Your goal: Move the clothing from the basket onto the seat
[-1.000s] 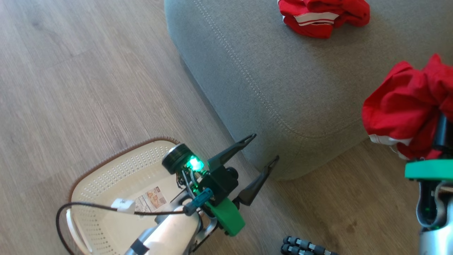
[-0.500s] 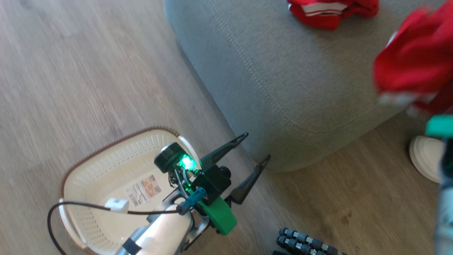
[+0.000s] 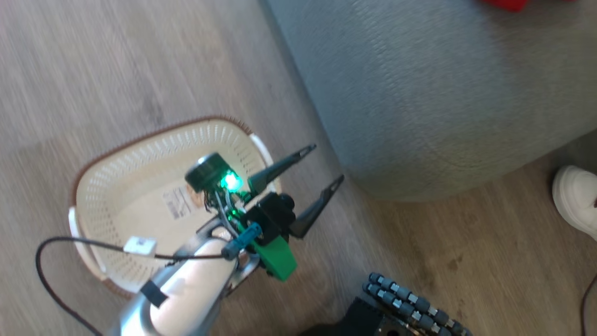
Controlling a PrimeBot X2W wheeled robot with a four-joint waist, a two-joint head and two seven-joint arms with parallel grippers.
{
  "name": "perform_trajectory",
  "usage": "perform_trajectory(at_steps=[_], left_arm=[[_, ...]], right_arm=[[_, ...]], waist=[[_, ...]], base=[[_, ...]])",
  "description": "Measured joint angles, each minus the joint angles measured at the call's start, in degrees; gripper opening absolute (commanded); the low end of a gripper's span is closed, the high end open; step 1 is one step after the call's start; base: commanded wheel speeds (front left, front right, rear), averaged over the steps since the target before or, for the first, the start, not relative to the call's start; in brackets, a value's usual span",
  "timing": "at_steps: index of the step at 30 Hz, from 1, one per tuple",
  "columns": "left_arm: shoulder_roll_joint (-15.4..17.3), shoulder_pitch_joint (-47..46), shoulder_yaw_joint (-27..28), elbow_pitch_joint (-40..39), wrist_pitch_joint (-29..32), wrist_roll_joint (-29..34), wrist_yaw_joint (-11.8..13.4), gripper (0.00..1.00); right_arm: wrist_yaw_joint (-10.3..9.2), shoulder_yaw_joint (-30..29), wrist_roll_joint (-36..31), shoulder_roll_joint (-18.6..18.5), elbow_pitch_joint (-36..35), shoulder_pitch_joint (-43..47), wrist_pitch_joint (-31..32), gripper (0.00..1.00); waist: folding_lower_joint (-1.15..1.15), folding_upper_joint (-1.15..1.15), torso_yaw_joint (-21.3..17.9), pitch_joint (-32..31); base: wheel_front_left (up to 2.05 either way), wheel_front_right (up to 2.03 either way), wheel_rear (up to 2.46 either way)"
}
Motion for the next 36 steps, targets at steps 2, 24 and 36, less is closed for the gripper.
perform_trajectory(at_steps=[2, 24, 36], left_arm=[[0.24, -1.3, 0.05, -0.14, 0.0, 0.07, 0.0, 1.0], [0.3, -7.53, -0.23, -4.86, 0.0, 0.91, 0.36, 1.0], [-0.69, -7.5, -0.1, -4.7, 0.0, 0.89, 0.54, 1.0]], right_arm=[[0.0, -0.29, 1.12, -1.48, 3.5, -3.86, -0.01, 0.0], [0.0, 2.16, -17.56, -9.99, 52.49, -27.16, 1.29, 0.0], [0.0, 2.18, -19.96, -10.1, 58.6, -28.13, 0.77, 1.0]], waist=[[0.0, 0.0, 0.8, 1.83], [0.0, 0.0, 11.58, 14.37], [-0.02, 0.0, 11.4, 11.06]], base=[[0.0, 0.0, 0.0], [0.0, 0.0, 0.0], [0.0, 0.0, 0.0]])
